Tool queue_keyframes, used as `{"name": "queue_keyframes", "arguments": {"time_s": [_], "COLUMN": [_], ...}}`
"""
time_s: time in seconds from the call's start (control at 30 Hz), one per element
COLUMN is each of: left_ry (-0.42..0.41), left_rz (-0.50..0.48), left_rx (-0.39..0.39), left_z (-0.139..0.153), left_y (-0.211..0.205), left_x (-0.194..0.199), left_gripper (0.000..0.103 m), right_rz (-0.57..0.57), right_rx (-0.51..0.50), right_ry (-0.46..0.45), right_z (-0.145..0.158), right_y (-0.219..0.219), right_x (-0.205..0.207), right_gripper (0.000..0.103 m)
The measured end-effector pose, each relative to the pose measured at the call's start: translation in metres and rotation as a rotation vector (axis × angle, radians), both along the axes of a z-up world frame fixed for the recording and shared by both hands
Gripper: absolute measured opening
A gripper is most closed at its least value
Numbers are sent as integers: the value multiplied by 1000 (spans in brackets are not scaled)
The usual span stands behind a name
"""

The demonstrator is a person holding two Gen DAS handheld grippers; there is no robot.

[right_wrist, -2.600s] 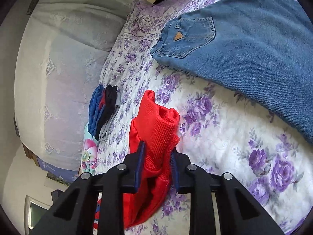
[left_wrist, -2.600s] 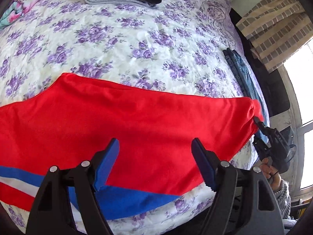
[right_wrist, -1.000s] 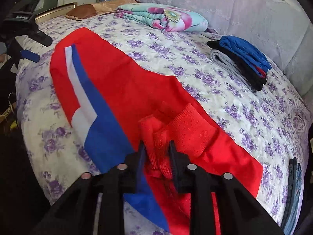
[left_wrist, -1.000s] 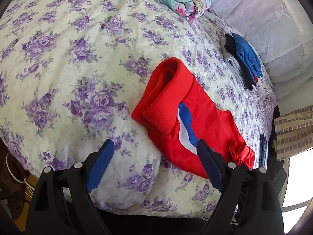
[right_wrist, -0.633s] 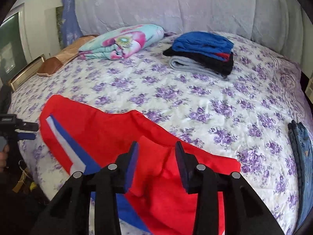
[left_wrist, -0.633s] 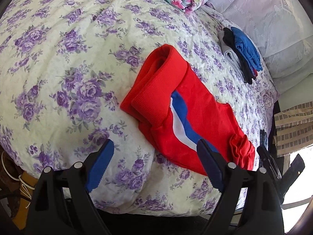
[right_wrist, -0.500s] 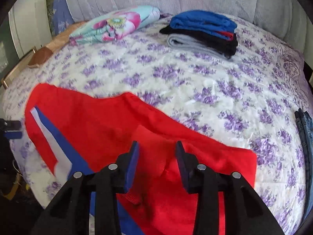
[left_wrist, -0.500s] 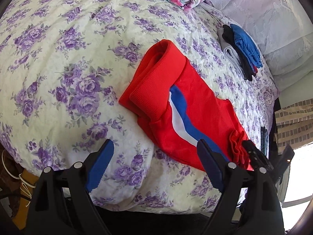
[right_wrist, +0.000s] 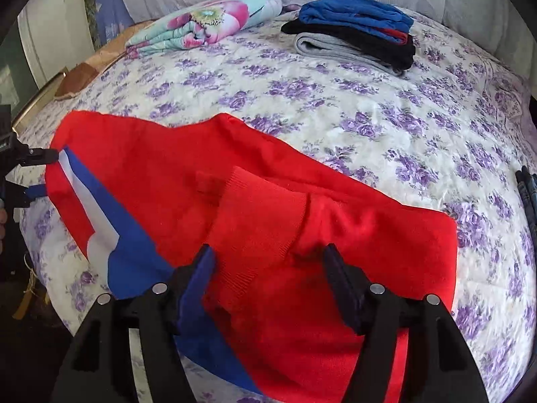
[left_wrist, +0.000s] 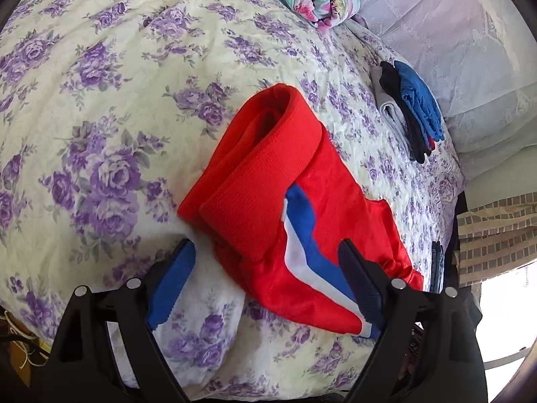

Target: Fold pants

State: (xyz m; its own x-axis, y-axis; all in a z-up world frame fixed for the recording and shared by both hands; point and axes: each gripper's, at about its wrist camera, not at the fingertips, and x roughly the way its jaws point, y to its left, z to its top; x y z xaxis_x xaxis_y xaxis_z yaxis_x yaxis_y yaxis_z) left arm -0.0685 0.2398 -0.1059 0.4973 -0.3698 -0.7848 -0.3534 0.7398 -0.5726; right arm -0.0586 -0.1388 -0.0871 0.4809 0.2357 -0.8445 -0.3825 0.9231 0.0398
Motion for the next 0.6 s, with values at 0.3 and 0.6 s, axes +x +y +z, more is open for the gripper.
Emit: {"name": "queue_keyframes", "arguments": {"time_s": [0.3,0.6], "left_ry": [-75,-116], "left_rz": [60,105], "left_rx": [-114,-161], "left_z": [-11,-16], "left_y": [14,32], "left_x": [8,-4], "left_gripper": [84,37], "right_rz": [-44,-73], "right_rx": [7,-34], "right_ry": [-105,-121], "right_z": [46,48], "right_y": [-18,-27], "right_x": [-23,-28], "right_gripper": [71,72]}}
